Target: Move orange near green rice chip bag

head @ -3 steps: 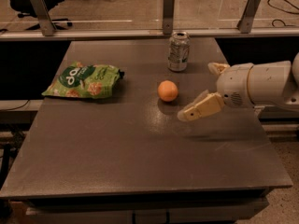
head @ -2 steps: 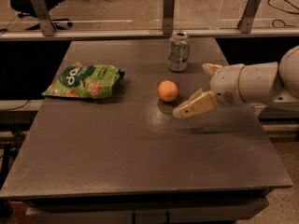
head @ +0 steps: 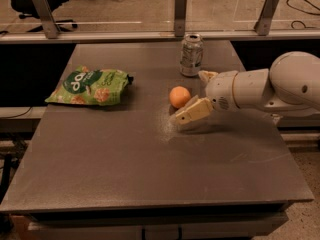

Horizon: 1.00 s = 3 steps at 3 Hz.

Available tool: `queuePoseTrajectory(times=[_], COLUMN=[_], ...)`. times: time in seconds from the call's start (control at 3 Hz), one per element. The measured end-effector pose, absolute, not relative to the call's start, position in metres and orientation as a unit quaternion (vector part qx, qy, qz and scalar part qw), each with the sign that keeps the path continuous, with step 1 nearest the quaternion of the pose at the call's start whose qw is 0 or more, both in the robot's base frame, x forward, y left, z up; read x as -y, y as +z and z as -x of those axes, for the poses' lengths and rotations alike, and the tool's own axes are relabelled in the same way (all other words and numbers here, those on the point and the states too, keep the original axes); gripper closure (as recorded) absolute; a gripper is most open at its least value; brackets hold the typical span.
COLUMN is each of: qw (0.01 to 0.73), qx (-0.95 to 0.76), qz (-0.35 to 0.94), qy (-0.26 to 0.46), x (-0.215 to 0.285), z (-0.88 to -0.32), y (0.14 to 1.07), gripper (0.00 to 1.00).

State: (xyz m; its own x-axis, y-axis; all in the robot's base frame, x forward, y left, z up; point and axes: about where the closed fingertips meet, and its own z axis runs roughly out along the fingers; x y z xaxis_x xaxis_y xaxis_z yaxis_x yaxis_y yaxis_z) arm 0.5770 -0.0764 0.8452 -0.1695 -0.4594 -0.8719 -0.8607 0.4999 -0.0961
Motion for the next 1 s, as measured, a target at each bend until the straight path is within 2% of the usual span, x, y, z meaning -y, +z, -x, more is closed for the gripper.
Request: queuePoseTrajectory(times=[0.33, 1.0], qw=[0.46, 0.468], qx=[-0.73, -0.716], qz=[0.452, 0.457], qy=[0.226, 0.244], x=[0.066, 0.049], z=[-0.583, -0.584], y=[0.839, 0.847], gripper=[0.18, 0.65])
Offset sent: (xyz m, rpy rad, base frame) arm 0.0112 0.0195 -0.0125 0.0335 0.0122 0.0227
